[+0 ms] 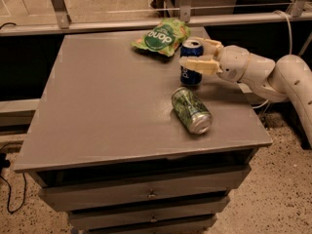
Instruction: Place pepsi can upright
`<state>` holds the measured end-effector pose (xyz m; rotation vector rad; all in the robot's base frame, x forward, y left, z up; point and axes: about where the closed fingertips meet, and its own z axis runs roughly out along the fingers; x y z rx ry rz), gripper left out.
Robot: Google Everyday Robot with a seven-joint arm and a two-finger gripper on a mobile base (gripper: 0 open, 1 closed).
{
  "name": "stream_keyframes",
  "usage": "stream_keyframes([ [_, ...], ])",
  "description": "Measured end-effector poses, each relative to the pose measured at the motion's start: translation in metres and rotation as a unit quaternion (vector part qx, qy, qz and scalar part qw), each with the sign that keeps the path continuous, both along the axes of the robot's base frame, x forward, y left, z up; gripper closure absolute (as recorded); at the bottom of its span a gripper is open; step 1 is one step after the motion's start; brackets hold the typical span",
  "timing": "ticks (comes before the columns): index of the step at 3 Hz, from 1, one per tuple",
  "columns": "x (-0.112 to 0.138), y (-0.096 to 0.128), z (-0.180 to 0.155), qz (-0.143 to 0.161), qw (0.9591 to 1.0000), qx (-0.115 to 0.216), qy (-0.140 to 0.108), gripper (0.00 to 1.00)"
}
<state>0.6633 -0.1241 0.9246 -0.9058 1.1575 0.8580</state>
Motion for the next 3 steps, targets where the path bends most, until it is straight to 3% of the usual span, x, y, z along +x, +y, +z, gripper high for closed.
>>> stream_keyframes([
  [1, -0.005, -0.003, 0.001, -0.001, 1.0, -0.004, 0.001, 0.0],
  [2, -0.015, -0.009, 0.006, -0.008, 0.9999, -0.014, 0.004, 0.0],
  [3, -0.035, -0.026, 0.023, -0.027, 0.998, -0.053, 0.02, 0.0],
])
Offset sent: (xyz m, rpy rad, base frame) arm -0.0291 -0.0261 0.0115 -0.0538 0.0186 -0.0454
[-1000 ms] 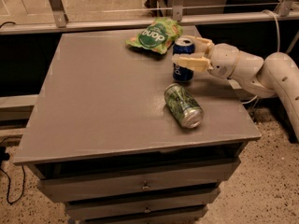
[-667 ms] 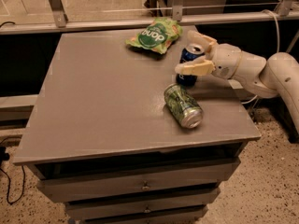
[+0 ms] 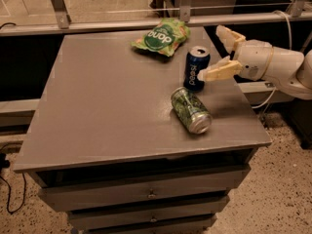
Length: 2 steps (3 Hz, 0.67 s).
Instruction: Place pepsi can upright
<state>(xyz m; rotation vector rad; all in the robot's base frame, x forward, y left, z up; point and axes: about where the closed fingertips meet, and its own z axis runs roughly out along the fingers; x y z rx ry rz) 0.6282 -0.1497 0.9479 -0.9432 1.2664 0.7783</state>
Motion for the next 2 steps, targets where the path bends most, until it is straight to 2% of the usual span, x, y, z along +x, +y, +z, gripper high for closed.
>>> stream_keyframes([
  [1, -0.0325, -0.0173, 0.0606, -0.035, 0.9971, -0.066, 0.01, 0.0],
  [2, -0.0316, -0.0171, 0.0586, -0.034, 0.9972, -0.065, 0.01, 0.0],
])
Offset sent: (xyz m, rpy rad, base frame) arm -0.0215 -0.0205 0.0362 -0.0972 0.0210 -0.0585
